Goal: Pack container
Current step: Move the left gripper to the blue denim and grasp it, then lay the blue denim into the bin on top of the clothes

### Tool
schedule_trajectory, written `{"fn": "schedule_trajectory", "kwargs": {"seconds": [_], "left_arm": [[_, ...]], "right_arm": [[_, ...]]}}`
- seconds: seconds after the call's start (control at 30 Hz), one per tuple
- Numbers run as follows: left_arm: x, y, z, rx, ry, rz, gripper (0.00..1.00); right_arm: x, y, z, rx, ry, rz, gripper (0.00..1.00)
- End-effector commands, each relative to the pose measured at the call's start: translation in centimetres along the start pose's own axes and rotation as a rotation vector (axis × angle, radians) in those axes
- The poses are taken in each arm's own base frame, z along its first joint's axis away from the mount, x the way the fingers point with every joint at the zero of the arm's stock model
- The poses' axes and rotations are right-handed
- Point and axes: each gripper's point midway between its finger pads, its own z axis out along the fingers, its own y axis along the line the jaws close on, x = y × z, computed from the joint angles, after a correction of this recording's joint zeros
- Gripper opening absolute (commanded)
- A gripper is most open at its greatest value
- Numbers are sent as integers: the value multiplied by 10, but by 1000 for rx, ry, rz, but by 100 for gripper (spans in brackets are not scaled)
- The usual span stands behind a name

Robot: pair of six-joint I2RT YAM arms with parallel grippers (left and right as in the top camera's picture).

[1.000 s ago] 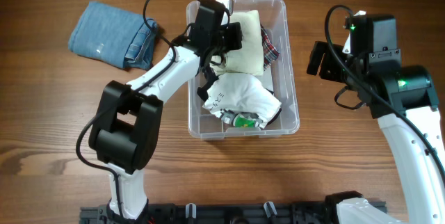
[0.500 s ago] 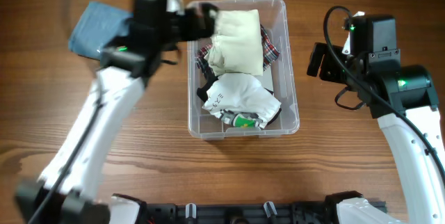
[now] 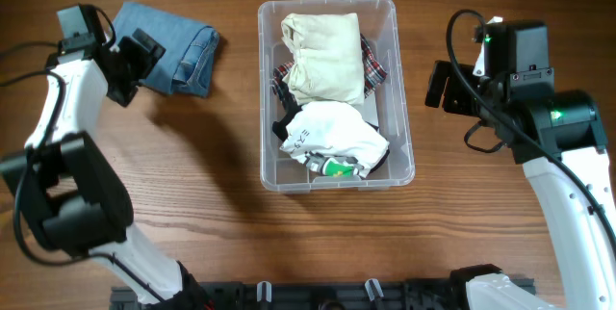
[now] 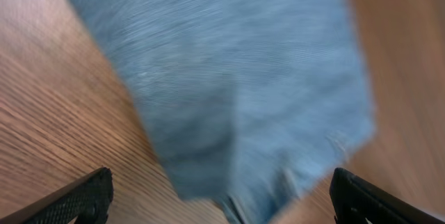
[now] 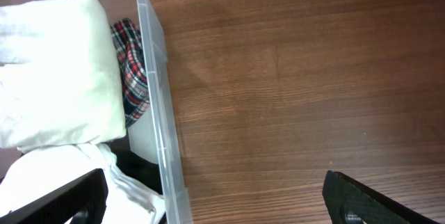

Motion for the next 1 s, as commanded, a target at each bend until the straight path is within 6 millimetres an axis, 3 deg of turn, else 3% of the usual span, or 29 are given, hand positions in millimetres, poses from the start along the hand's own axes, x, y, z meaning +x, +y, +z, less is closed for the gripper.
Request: {"fn": "schedule_trajectory", "kwargs": {"seconds": [0.0, 0.2, 0.23, 0.27, 0.3, 0.37, 0.43, 0.53, 0.6, 0.67, 0.73, 0.77, 0.83, 0.9, 0.97], "left_arm": [[3, 14, 35, -2, 45, -175, 100], [4, -5, 69, 104, 61, -193, 99], [2, -9, 70, 125, 59, -187, 69], [-1, -11, 69, 136, 49, -182, 13], [-1, -14, 69, 150, 50, -179, 4], [1, -18, 68, 169, 65, -165, 4], [4, -36, 52, 249, 85, -83, 4], [-2, -65, 4, 312, 26, 14, 4], [-1, -99, -55, 382, -55, 128, 4], [15, -135, -119, 467, -139, 257, 4], [39, -163, -166, 543, -184, 356, 4], [59, -178, -192, 590, -206, 421, 4], [84, -194, -223, 627, -246, 499, 4], [126, -212, -261, 669, -302, 599, 4], [159, -224, -275, 713, -287, 668, 4]], "right_arm": [[2, -2, 2, 6, 8, -10, 100], [2, -2, 2, 6, 6, -9, 100], [2, -2, 2, 6, 7, -10, 100], [2, -2, 2, 6, 9, -10, 100], [2, -2, 2, 6, 9, -9, 100], [3, -2, 2, 7, 11, -7, 100], [4, -3, 2, 10, 15, -9, 100], [2, -2, 2, 7, 9, -7, 100], [2, -2, 2, 7, 9, -7, 100], [2, -2, 2, 8, 9, -10, 100], [1, -12, 0, 61, -2, 8, 100], [-2, -27, -4, 133, -32, 79, 100], [-9, -35, -9, 144, -70, 121, 100], [-11, -41, -13, 117, -76, 147, 100], [-8, -46, -13, 125, -59, 156, 100]]}}
